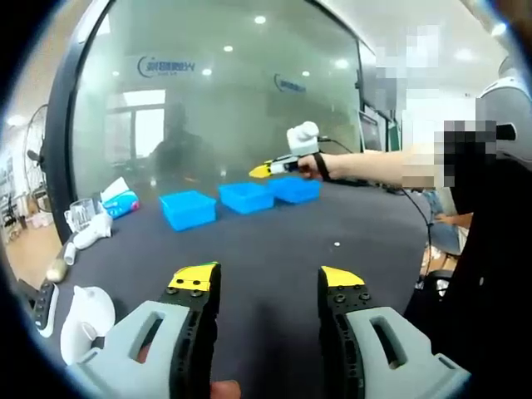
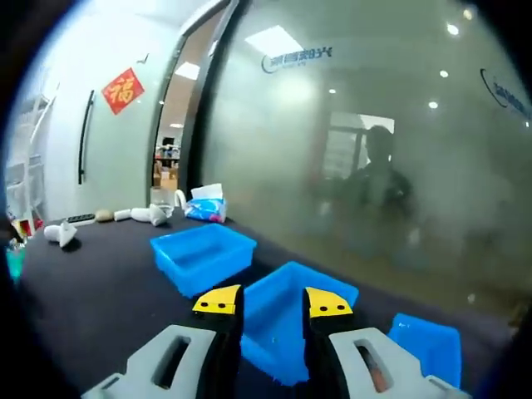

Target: Sort the screws, nuts, and washers into the corresponding bins

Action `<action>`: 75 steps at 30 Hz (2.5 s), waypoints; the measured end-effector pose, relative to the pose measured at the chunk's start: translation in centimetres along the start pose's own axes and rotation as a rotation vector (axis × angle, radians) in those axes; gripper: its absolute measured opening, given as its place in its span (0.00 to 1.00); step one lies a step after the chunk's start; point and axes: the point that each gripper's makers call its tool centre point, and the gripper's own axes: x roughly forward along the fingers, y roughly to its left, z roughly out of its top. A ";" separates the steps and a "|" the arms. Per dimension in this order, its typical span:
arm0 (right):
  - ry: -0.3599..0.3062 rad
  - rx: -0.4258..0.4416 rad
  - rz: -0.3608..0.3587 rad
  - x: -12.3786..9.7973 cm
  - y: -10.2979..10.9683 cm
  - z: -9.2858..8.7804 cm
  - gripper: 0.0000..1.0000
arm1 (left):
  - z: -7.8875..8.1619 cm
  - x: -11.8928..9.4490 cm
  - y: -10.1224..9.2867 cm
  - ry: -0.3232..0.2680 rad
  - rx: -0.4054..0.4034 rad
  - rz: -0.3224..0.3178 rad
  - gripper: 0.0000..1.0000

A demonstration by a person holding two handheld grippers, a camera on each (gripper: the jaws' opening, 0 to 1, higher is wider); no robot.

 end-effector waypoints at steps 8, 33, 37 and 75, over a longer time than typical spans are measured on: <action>-0.056 0.004 0.045 -6.1 2.2 0.3 0.26 | 0.4 0.3 -0.3 -0.010 -0.004 -0.011 0.45; -0.155 0.037 0.031 -22.2 6.7 -3.6 0.26 | 0.8 1.0 -1.5 -0.003 0.003 -0.046 0.46; -0.156 0.043 0.043 -23.4 7.1 -3.8 0.26 | 0.8 1.1 -1.9 0.004 0.009 -0.060 0.46; 0.222 -0.209 0.583 -23.1 15.9 -8.1 0.25 | -0.1 1.0 -4.2 0.043 0.025 -0.138 0.46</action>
